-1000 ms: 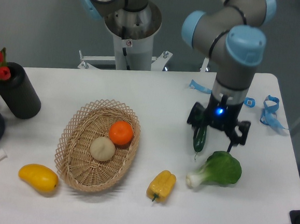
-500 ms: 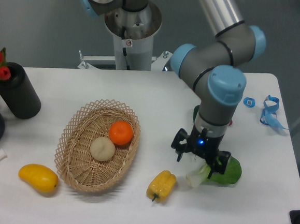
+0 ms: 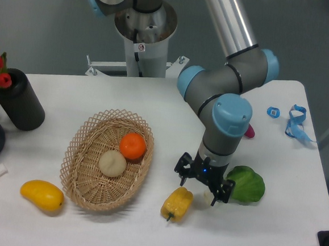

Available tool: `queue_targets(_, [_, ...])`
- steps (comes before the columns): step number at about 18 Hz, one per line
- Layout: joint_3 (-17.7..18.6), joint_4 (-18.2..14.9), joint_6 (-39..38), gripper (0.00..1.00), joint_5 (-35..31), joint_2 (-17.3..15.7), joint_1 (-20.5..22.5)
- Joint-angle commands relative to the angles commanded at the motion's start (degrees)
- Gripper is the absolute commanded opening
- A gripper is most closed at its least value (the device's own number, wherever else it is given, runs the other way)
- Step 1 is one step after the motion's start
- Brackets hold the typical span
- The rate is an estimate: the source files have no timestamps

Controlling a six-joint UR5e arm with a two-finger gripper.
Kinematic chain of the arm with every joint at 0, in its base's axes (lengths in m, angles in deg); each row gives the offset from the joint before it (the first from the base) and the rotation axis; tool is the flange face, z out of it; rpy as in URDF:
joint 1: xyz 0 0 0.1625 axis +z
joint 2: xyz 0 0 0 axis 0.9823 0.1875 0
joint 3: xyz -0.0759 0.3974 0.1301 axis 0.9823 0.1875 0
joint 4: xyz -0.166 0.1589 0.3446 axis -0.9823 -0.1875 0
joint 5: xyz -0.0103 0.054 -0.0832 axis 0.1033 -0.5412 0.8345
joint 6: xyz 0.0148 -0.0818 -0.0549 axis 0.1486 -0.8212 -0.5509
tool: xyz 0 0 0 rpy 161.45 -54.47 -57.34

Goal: Pick up the yellow pepper from the table
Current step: 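Swing the gripper over to above the yellow bell pepper, then lower the gripper around the yellow pepper and close on it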

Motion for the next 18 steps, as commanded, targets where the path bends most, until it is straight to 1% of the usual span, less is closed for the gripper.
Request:
queue_targets(2, [0.3,0.1,0.0,1.0,-0.1,1.0,-0.2])
queue_targets(7, [0.8,0.7,0.0,1.0,-0.1,2.1,-0.4])
queue_targets(11, [0.8,0.7,0.0,1.0,-0.1,2.4,-1.2])
queue_targets(13, [0.8,1.0,0.0,1.0,-0.1,3.1,-1.3])
queue_targets(18, [1.0,1.0,-0.1,1.0,-0.1,3.2,-1.6])
